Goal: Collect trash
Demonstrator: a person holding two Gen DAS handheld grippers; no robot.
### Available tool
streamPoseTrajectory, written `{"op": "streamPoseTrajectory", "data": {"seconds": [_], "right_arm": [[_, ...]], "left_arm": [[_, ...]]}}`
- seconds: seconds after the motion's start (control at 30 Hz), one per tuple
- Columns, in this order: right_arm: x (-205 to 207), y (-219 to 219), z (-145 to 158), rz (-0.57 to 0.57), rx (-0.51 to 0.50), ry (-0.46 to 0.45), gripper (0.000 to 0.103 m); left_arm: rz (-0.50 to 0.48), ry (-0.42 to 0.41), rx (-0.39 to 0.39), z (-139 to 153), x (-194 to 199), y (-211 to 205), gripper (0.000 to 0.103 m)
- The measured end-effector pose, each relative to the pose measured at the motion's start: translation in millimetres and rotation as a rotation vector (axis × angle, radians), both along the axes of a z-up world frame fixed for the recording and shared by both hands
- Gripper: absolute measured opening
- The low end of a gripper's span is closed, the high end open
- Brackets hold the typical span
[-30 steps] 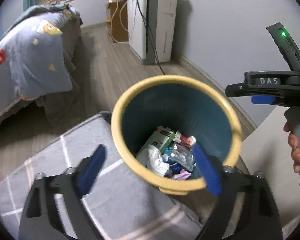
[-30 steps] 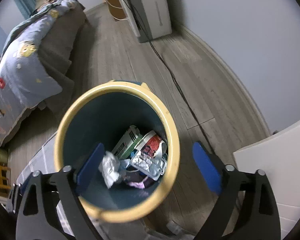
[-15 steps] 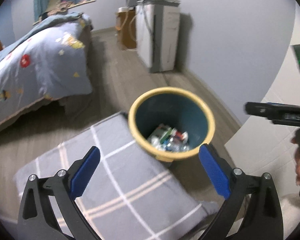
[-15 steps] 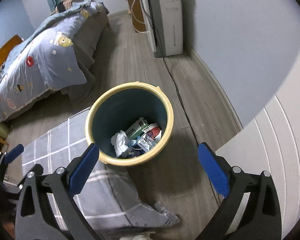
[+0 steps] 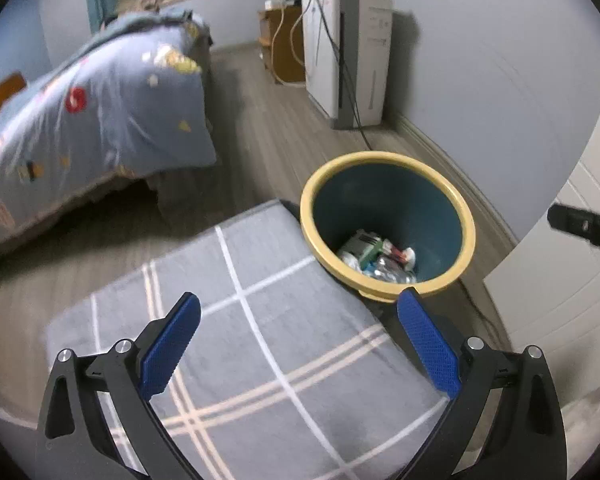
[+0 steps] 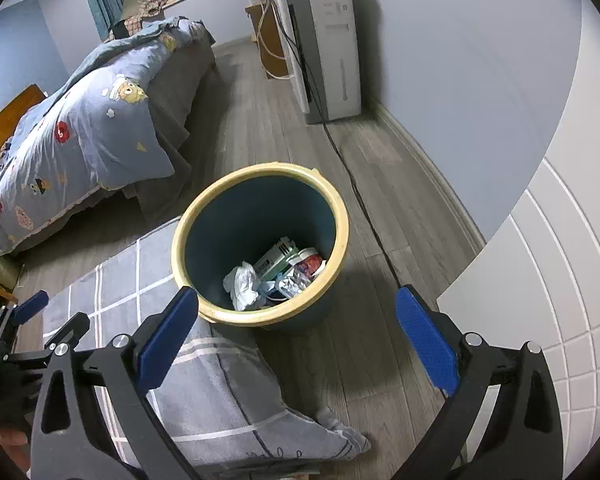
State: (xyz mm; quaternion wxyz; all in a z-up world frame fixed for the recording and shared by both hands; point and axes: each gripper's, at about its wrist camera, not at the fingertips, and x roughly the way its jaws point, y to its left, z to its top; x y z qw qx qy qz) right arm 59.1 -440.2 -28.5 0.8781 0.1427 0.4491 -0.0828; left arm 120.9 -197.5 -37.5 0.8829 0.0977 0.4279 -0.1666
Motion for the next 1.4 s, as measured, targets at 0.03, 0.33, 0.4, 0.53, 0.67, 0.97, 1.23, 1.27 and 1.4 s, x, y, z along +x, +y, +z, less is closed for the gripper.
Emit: {"op": "streamPoseTrajectory", "data": {"seconds": [0.03, 0.33, 0.4, 0.53, 0.67, 0.97, 1.23, 1.27, 1.4], "right_arm": [[1, 1, -2, 0.006, -0.008, 0.01, 0.097], [1, 14, -1, 0.036, -0.062, 0.021, 0.097], [0, 17, 1, 0.043, -0.072, 0.017, 0.097], [1, 21, 2, 0.056, -0.087, 0.014, 0.097], [1, 19, 3, 0.056, -0.085, 0.013, 0.097], [1, 20, 3, 0.06, -0.087, 0.015, 0.097], [2, 18, 2, 0.06, -0.08, 0.021, 0.097], [2, 18, 1, 0.059, -0.079, 0.021, 0.097], [2, 17, 1, 0.054, -0.074, 0.025, 0.097]], "left_arm": [[0.003, 0.007, -0.009, 0, 1, 1, 0.098], [-0.005, 0.016, -0.03, 2, -1, 1, 0.098], [-0.007, 0.017, -0.031, 2, -1, 2, 0.098], [-0.002, 0.018, -0.027, 3, -1, 3, 0.098], [0.0, 0.017, -0.024, 4, 0, 4, 0.098], [0.0, 0.011, -0.021, 3, 0, 3, 0.098], [-0.019, -0.004, -0.012, 4, -4, -2, 0.098], [-0.02, -0.004, -0.011, 4, -5, -2, 0.098], [-0.02, -0.007, -0.006, 5, -5, -3, 0.098]]}}
